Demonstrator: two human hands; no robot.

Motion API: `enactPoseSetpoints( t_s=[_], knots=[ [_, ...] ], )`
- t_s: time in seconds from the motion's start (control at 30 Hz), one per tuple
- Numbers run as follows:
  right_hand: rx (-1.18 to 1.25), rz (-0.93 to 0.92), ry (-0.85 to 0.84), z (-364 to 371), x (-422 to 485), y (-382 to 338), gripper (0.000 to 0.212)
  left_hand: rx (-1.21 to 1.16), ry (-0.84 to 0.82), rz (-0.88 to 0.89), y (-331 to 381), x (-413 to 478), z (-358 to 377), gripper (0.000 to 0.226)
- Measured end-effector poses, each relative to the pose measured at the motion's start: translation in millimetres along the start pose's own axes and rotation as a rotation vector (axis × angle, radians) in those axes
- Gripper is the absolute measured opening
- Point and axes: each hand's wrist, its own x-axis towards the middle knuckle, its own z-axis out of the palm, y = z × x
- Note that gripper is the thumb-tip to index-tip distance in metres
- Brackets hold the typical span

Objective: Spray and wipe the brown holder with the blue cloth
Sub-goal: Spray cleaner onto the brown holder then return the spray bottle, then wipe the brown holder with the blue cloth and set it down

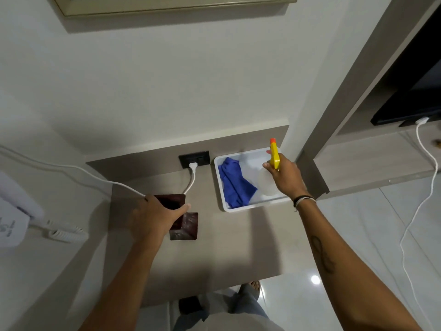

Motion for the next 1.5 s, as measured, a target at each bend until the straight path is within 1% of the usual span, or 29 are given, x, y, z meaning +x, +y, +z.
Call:
enactPoseSetpoints(
  t_s=[0.17, 0.27, 0.37, 0.47, 0.53, 0.6, 0.63, 0.67, 0.7, 0.73, 0.77, 0.8, 0.83, 0.87, 0.93, 1.0, 1.1, 1.17, 1.27, 1.33, 1.4, 1.5],
  knots=[
    [0.058, 0.013, -0.039, 8.1, 23.4, 7.2, 0.045, -0.029, 0.044, -0.038, 17.2, -11.8, 3.5, 0.132],
    [0.099, 0.073, -0.048, 13.0, 31.9, 11.2, 0.046, -0.060, 0.027, -0.062, 19.6, -13.1, 2.5, 0.134],
    [0.102, 0.095, -0.039, 16.2, 34.8, 16.8, 0.050, -0.076, 0.015, -0.099, 21.5, -13.7, 0.8, 0.136],
    [0.128, 0.115, -0.013, 16.2, 36.7, 21.6, 0.050, -0.088, 0.008, -0.108, 21.8, -13.7, 0.8, 0.132],
    [0.113, 0.121, -0.029, 17.0, 39.0, 24.5, 0.049, -0.101, 0.006, -0.112, 21.3, -12.7, 2.3, 0.131],
    [0.136, 0.148, -0.031, 18.9, 38.3, 25.0, 0.054, -0.103, 0.003, -0.112, 19.7, -11.4, 4.3, 0.131],
    [0.151, 0.160, 0.004, 20.2, 35.0, 24.2, 0.059, -0.105, 0.008, -0.105, 18.7, -10.7, 5.5, 0.131],
    [0.136, 0.145, 0.078, 22.0, 30.6, 23.4, 0.064, -0.114, 0.019, -0.091, 17.6, -10.1, 6.8, 0.130],
    [0.088, 0.088, 0.173, 25.4, 24.5, 21.9, 0.067, -0.126, 0.032, -0.068, 16.1, -9.6, 8.1, 0.128],
    [0.018, -0.003, 0.258, 31.3, 18.4, 20.8, 0.067, -0.131, 0.044, -0.024, 14.2, -9.2, 10.0, 0.125],
    [-0.042, -0.110, 0.307, 39.7, 12.0, 19.3, 0.064, -0.124, 0.056, 0.044, 12.0, -8.7, 12.6, 0.121],
    [-0.081, -0.216, 0.307, 51.1, 7.4, 16.2, 0.062, -0.103, 0.064, 0.125, 9.4, -8.0, 15.4, 0.118],
    [-0.113, -0.306, 0.252, 63.5, 3.9, 12.6, 0.060, -0.079, 0.066, 0.207, 6.8, -7.8, 17.5, 0.115],
    [-0.160, -0.370, 0.153, 76.5, 2.1, 9.2, 0.059, -0.060, 0.063, 0.278, 4.2, -7.8, 19.5, 0.114],
    [-0.302, -0.413, -0.087, 101.8, 2.4, 3.7, 0.064, -0.033, 0.058, 0.386, -0.9, -5.9, 23.9, 0.115],
    [-0.443, -0.367, -0.253, 120.0, 9.0, 3.3, 0.071, -0.009, 0.034, 0.447, -4.3, -3.8, 29.8, 0.118],
    [-0.568, -0.253, -0.397, 136.7, 21.8, 4.4, 0.082, -0.022, 0.013, 0.475, -10.1, -3.5, 41.6, 0.115],
    [-0.596, -0.216, -0.425, 145.9, 30.2, 4.3, 0.088, -0.040, 0.043, 0.493, -13.4, -4.0, 48.9, 0.110],
    [-0.635, -0.237, -0.415, 159.6, 42.6, 7.9, 0.092, -0.047, 0.119, 0.533, -16.9, -3.5, 57.8, 0.104],
    [-0.650, -0.241, -0.428, 167.3, 49.2, 13.8, 0.095, -0.059, 0.149, 0.548, -17.7, -2.8, 61.1, 0.104],
    [-0.668, -0.245, -0.429, 177.5, 52.7, 20.9, 0.093, -0.086, 0.143, 0.563, -20.8, -1.4, 64.2, 0.110],
    [-0.687, -0.239, -0.383, 192.3, 54.4, 28.9, 0.081, -0.108, 0.064, 0.619, -27.7, 3.2, 64.7, 0.131]
  ],
)
